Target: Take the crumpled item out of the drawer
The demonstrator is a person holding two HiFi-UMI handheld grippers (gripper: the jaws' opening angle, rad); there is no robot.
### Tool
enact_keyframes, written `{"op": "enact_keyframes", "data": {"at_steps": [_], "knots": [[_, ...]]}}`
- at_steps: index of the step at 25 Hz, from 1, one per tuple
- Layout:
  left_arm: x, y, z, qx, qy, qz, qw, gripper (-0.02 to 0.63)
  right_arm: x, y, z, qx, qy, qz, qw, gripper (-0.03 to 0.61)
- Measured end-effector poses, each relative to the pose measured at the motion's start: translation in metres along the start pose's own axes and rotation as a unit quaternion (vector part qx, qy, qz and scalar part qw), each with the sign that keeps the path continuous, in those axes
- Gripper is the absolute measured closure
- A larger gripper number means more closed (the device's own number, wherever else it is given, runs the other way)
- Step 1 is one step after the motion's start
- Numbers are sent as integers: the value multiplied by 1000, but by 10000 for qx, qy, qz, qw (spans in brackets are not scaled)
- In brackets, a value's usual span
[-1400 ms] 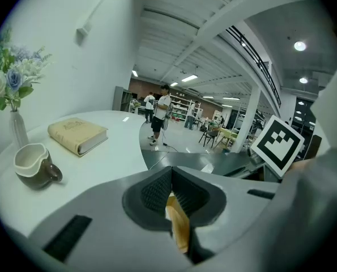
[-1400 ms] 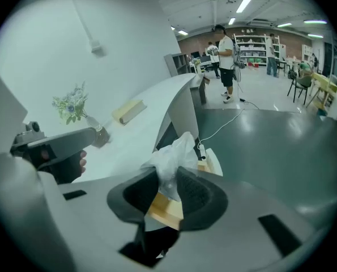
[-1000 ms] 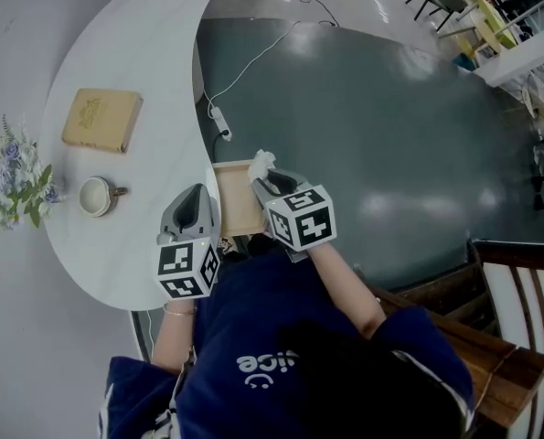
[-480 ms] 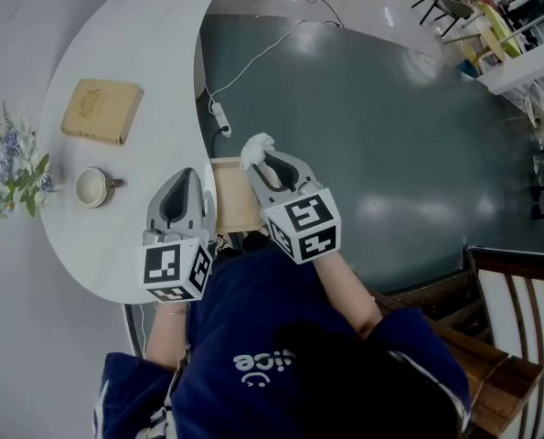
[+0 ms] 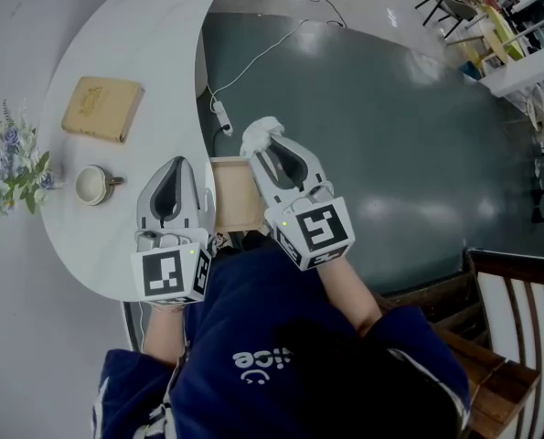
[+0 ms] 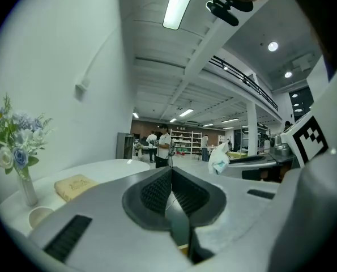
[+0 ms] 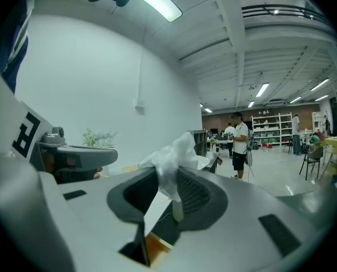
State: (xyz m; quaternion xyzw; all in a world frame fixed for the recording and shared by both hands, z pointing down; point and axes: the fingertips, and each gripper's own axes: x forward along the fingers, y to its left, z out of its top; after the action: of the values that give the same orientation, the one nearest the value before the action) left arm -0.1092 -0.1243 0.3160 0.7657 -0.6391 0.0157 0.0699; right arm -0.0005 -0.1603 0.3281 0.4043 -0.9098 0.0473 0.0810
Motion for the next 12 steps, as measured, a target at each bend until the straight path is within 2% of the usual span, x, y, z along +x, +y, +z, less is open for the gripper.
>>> {"op": "enact_keyframes", "data": {"at_steps": [6, 12], "knots": [[-3, -3, 20, 451, -352, 121, 9983, 609, -4, 1, 16, -73, -433, -8, 9990, 468], [-2, -6, 23, 536, -411, 53, 9977, 609, -4, 3, 17, -143, -472, 1, 9988, 468]]}}
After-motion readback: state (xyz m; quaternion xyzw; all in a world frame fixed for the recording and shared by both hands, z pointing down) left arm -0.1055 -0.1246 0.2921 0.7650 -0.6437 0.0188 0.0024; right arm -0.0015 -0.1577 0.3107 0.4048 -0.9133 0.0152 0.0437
